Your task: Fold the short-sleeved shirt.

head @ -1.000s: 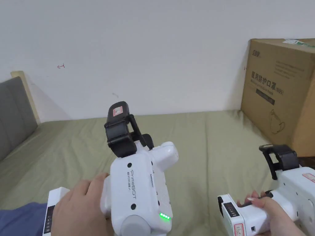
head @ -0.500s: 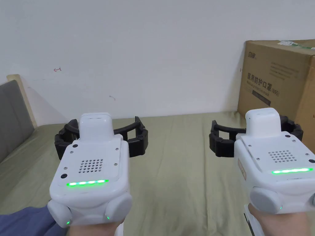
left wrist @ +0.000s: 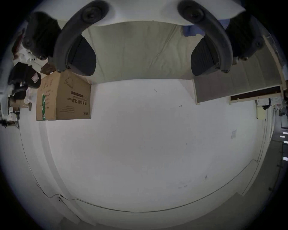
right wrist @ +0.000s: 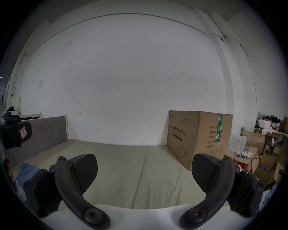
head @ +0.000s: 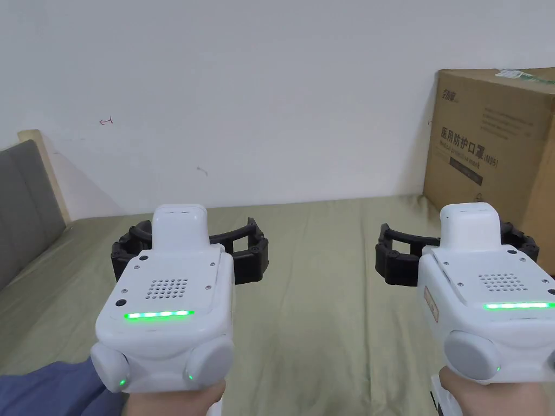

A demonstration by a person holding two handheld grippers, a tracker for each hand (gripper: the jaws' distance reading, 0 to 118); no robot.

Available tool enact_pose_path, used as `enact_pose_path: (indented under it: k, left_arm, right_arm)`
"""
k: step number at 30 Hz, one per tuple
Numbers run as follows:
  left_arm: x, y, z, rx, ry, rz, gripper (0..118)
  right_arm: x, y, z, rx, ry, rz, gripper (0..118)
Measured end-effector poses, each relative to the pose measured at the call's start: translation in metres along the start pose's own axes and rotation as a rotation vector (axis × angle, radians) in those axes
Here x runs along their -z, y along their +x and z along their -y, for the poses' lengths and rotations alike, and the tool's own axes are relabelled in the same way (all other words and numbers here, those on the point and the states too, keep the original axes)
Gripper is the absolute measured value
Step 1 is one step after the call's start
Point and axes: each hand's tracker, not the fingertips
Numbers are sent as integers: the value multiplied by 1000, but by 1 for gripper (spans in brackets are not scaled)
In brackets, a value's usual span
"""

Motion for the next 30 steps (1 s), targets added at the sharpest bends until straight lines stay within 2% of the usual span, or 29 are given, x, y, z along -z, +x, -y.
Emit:
enact_pose_path:
  k: [9,17,30]
  left_arm:
    - [-4,-5,8,-52,-8,43,118]
    - [-5,-1,3,-18,1,34,118]
    - [-5,-2,-1,-29,-11,44,118]
  right_arm:
    - [-5,4,3,25,24,-9,118]
    - [-10,1,-1,0,54,-11,118]
    - [-15,5,-7,36,70,-19,118]
